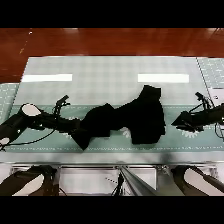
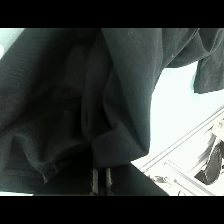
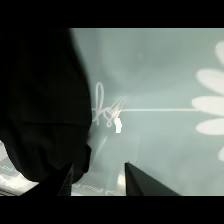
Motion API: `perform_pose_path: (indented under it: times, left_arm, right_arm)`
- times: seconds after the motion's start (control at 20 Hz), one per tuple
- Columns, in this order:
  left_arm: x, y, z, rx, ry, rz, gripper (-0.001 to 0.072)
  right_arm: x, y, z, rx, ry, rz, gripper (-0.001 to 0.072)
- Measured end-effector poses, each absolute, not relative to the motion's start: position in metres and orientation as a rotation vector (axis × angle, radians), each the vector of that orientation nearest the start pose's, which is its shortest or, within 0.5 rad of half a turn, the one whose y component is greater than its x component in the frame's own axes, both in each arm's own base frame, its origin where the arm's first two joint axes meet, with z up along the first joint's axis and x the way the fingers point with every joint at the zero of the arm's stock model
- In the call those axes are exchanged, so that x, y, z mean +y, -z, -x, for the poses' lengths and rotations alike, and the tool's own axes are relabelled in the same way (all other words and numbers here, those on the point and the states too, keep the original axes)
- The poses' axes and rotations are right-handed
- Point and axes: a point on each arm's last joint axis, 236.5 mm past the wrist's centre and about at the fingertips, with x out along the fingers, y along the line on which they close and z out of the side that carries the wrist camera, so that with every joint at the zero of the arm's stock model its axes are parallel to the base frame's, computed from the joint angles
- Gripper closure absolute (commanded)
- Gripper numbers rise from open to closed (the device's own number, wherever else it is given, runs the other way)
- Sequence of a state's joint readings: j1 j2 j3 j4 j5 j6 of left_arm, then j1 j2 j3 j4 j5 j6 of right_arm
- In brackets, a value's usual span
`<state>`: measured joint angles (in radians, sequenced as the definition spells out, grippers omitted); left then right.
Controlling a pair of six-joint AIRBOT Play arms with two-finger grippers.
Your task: Fold the shirts.
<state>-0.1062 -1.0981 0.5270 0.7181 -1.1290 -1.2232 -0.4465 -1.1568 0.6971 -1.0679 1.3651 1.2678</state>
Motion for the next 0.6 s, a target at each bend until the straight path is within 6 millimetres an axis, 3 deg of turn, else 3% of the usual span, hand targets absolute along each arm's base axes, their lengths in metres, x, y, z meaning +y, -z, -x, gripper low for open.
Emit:
perform_pose_path:
  times: [0.2,0.6]
  left_arm:
    - [-0.184,0.061,-0.212,1.52,0.603,0.574,0.0675]
    - [-0.184,0.061,-0.212,1.518,0.602,0.574,0.0675]
  right_arm:
    - [0.032,0.08,-0.219,1.543,-0.211,-0.721,0.0279]
    - [0.056,0.1,-0.228,1.402,-0.22,-0.853,0.0289]
